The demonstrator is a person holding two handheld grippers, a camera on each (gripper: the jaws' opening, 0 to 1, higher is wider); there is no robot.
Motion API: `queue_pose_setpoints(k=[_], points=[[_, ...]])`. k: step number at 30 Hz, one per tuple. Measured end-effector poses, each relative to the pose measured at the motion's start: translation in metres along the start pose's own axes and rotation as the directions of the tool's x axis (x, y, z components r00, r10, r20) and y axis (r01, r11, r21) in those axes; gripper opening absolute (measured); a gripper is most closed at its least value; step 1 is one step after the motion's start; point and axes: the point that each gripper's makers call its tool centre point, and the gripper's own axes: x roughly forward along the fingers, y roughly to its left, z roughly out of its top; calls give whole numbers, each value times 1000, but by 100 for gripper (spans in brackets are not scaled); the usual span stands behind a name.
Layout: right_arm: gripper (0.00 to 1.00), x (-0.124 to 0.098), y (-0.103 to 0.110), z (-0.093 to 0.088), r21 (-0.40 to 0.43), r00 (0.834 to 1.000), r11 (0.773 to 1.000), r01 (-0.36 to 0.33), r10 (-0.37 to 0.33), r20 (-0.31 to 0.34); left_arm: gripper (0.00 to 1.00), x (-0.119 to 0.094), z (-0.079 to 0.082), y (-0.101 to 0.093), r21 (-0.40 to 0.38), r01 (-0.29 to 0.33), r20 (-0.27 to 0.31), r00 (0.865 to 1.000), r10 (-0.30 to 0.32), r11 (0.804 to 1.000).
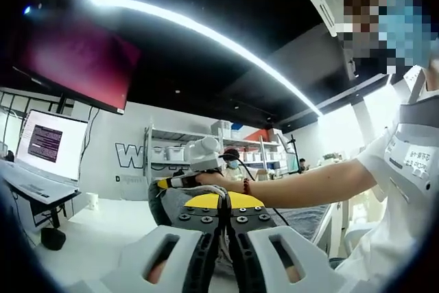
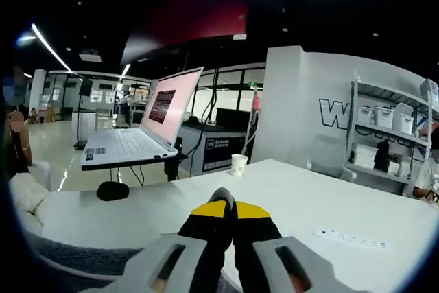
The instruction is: Open the folded towel by lifting each exposed corner and separating the folded layers until the towel lies flat within the target outline without major curled edges
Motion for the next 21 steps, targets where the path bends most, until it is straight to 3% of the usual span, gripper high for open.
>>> queue_pose_setpoints(k=[1,21], points=[[0,1,0,-1,3,1000,1000,0,1,-3,1,-3,-4,2,17,-24,-17,1000,25,1000],[0,11,13,-12,4,999,1000,-21,21,-24,1,-17,-14,10,-20,-27,-9,1000,27,999]])
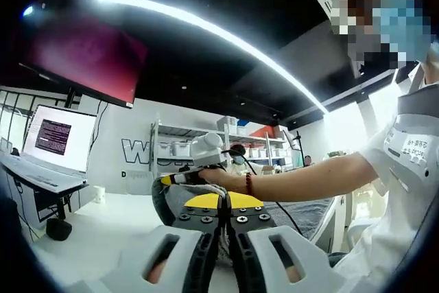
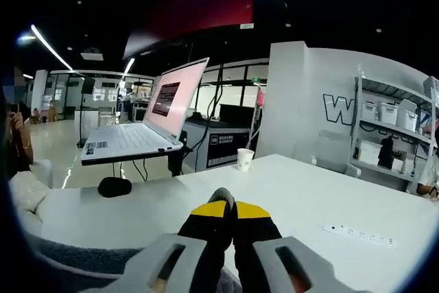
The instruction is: Open the folded towel by lifting each exposed corner and separating the folded layers until the towel lies flat within the target outline without major curled edges
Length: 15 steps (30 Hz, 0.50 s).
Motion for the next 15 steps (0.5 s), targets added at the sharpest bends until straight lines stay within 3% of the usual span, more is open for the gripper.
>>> queue_pose_setpoints(k=[15], points=[[0,10,4,-23,13,999,1000,-5,6,-42,1,-7,-13,5,-11,9,-35,999,-9,1000]])
